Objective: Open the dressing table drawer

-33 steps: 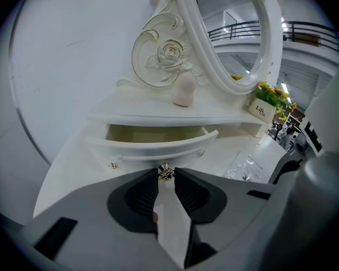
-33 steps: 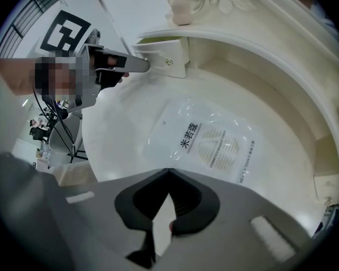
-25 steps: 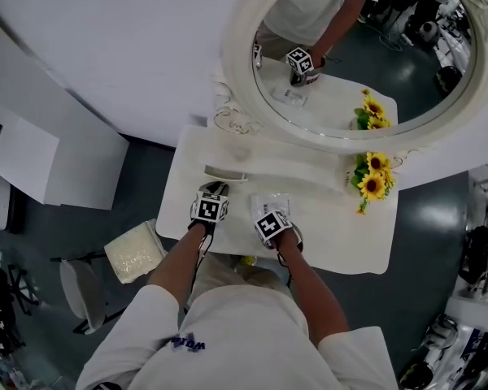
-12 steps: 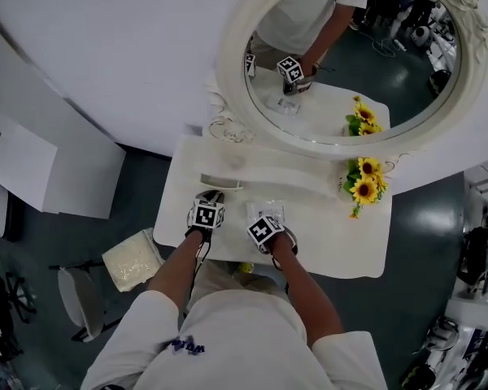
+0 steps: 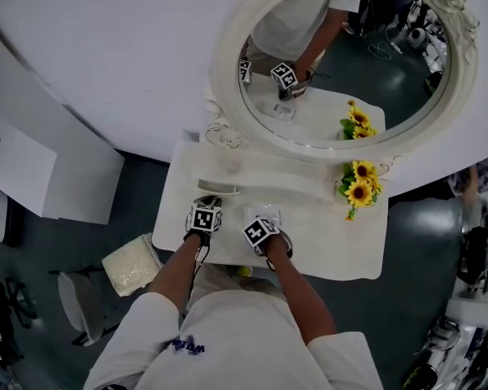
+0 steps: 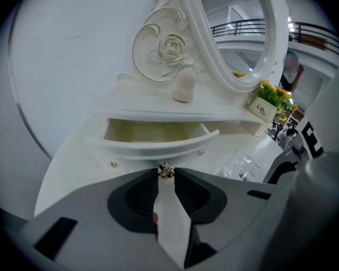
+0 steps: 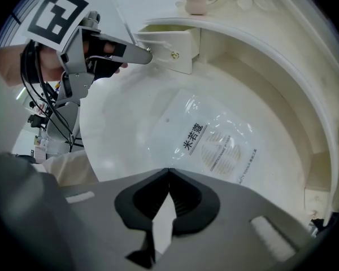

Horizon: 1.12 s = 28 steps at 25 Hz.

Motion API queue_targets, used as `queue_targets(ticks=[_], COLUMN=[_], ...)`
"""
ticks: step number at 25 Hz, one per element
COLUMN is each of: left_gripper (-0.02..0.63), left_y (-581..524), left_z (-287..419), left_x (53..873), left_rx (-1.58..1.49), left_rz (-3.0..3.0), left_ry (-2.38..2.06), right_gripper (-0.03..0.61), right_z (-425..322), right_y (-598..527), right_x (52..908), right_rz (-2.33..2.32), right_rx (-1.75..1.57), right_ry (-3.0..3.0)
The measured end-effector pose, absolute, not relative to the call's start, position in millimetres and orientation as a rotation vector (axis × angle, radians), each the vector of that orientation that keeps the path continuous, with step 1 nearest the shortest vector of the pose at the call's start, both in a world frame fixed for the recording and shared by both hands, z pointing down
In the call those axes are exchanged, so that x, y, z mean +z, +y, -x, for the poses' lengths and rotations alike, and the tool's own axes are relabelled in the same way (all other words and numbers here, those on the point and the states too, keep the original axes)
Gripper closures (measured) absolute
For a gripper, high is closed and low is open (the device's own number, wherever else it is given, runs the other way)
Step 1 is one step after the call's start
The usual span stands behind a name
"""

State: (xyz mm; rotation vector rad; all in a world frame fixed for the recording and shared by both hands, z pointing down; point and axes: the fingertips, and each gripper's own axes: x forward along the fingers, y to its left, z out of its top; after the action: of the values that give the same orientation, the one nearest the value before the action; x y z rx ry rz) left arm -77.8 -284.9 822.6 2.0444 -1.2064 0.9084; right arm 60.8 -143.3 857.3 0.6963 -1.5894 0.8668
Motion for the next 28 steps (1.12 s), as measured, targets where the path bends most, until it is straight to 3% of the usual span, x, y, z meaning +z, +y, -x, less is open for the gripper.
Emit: queue_targets(ticks=[28], left_gripper=[0.522], left_y=[-277.1], left_z=[77.7], left_x=[823.1], left_rx=[0.963], left_rz=[-2.040], left_ry=[-1.143], right_gripper=[0.566], right_z=[-61.7], right_y=[-143.0], right_x=[856.8], right_rz=[-0.710], right_rx=[0.890], right_ry=[-1.598])
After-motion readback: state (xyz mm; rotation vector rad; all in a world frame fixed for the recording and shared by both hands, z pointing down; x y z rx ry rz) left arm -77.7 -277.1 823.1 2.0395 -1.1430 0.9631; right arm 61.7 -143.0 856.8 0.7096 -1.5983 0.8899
